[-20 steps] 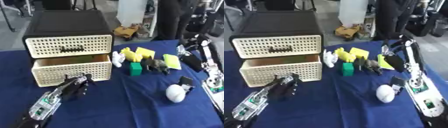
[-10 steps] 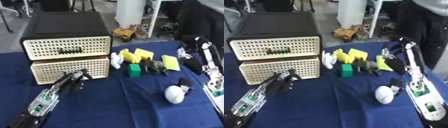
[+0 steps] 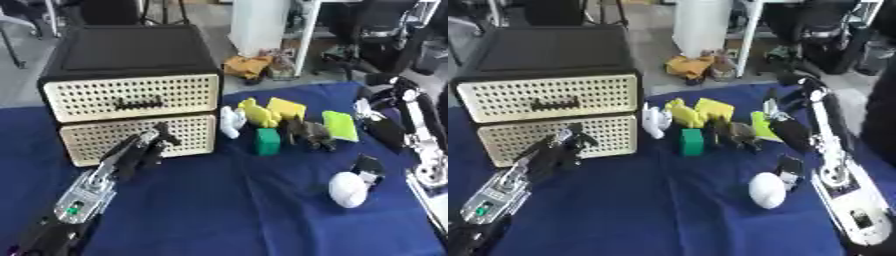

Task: Pick up objects from table and place into drawer.

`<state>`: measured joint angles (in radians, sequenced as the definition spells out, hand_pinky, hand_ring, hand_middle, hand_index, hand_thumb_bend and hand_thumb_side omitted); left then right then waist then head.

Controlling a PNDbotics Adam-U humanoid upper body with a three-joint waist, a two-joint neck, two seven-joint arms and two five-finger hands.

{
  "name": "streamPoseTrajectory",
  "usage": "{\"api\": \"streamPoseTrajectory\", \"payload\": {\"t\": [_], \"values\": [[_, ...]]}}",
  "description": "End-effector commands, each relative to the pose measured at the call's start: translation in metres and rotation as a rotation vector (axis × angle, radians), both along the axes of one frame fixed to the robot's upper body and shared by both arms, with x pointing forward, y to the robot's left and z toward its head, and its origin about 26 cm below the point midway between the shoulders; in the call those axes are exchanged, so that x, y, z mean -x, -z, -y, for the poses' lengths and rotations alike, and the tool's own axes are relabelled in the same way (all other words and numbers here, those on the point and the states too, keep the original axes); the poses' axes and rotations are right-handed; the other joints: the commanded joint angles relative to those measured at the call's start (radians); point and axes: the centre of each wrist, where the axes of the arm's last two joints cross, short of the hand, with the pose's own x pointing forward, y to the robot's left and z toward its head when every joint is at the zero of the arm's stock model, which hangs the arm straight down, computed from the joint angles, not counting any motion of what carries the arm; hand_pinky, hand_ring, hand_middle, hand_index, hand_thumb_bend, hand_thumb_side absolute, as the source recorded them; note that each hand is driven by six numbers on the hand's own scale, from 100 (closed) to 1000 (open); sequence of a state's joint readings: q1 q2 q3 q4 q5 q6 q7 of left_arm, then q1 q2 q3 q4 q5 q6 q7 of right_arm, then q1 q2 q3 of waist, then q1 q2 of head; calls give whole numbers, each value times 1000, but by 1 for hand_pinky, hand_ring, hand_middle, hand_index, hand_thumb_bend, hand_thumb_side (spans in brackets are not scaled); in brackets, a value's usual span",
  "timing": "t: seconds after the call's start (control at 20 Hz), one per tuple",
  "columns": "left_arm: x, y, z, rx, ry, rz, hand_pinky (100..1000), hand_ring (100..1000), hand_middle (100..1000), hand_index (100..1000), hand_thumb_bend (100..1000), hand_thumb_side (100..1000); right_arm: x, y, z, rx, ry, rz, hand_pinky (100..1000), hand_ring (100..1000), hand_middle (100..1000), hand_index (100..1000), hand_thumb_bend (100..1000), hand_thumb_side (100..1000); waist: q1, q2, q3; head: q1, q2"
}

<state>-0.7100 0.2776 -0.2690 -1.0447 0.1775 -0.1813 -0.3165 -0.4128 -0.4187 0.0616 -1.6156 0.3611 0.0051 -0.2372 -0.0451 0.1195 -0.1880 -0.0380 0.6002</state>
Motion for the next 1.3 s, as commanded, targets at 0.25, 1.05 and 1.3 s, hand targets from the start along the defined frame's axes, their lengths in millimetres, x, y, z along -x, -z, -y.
{"api": "streamPoseTrajectory", "payload": {"t": [0.25,1.05,1.3], "values": [[15,-41,-19,77,-52,129,100,100,100,675,276,1000,8,-15,9,-17,7,53,524,600,702,791,100,558,3,-19,13,-4,0],[84,-67,-55,362,-245,301,100,100,100,674,317,1000,40,-3,17,-137,-15,35,503,591,690,785,100,612,20,-34,78,16,59],[106,-75,-53,381,-293,278,100,100,100,674,317,1000,46,-2,15,-154,-30,36,501,590,688,784,100,622,21,-40,87,30,80]]}}
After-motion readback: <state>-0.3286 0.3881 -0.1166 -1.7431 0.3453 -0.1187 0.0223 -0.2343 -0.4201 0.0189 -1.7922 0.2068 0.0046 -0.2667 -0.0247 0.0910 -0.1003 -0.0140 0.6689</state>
